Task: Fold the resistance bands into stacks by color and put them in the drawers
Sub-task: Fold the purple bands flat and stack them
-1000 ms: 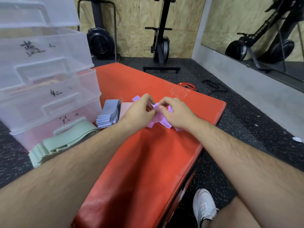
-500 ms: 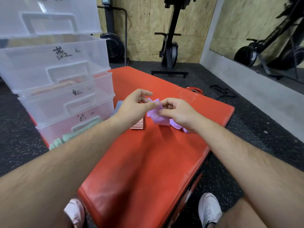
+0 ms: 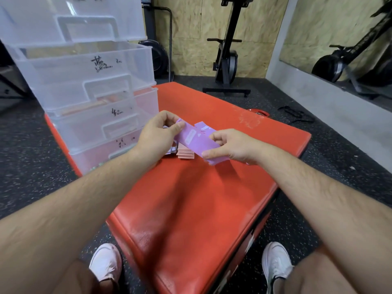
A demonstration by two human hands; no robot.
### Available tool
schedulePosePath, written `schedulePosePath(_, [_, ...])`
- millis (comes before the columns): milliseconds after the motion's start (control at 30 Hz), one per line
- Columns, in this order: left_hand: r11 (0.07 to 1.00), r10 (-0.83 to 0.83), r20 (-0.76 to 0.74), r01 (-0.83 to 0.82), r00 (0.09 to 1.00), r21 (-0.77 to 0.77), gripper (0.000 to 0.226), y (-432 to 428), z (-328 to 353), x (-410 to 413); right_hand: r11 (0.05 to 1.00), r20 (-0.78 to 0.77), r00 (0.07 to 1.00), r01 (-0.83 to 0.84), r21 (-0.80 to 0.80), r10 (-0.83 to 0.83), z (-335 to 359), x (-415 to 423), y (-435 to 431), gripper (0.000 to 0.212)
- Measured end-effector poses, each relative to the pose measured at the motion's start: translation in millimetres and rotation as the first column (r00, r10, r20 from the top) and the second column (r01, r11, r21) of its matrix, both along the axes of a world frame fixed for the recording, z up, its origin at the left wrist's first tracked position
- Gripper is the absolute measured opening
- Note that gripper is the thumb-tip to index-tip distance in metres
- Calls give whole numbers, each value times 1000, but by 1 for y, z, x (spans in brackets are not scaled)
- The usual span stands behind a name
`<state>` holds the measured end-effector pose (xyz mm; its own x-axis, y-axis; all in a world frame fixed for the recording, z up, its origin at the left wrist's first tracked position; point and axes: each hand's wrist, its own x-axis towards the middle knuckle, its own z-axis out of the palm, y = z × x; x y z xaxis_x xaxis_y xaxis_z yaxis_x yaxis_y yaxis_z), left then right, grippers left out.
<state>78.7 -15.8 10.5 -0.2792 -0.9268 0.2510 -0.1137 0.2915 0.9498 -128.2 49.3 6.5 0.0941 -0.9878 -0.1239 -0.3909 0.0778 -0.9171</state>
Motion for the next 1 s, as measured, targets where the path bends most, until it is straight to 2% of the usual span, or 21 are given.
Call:
schedulePosePath(67, [999, 39, -31, -38, 999, 26, 9, -1, -4, 10, 999, -106, 994, -24, 42, 28, 4, -4, 7, 21])
schedulePosePath(133, [994, 95, -62, -92, 994, 61, 13, -4, -10, 21, 999, -332, 943, -2, 41, 16, 7, -11, 12, 29])
schedulePosePath(167, [991, 116, -67, -111, 991, 75, 14, -6, -12, 27, 999, -395, 919, 5, 50, 16, 7, -16, 14, 32])
schedulePosePath(300, [978, 164, 10, -164, 986, 130, 9, -13, -29, 49, 990, -416, 909, 41, 132, 18, 4, -43, 25, 25])
schedulePosePath(433, [965, 192, 125, -211, 973, 156, 13, -8, -59, 60, 981, -377, 924, 123, 152, -58, -4, -66, 40, 19])
schedulePosePath(600, [958, 241, 324, -277, 915, 70, 17, -10, -83, 74, 955, -356, 924, 221, 200, -139, -31, -87, 52, 25])
schedulePosePath(700, [974, 207, 462, -227, 862, -12, 17, -4, -89, 73, 937, -322, 920, 294, 187, -224, -43, -91, 56, 31])
schedulePosePath(833, [985, 159, 569, -92, 807, -144, 19, 9, -95, 70, 944, -442, 860, 320, 74, -257, -52, -85, 59, 13])
schedulePosePath(1000, [947, 160, 682, 84, 713, -310, 9, 11, -93, 66, 954, -528, 813, 300, 21, -245, -58, -83, 63, 8])
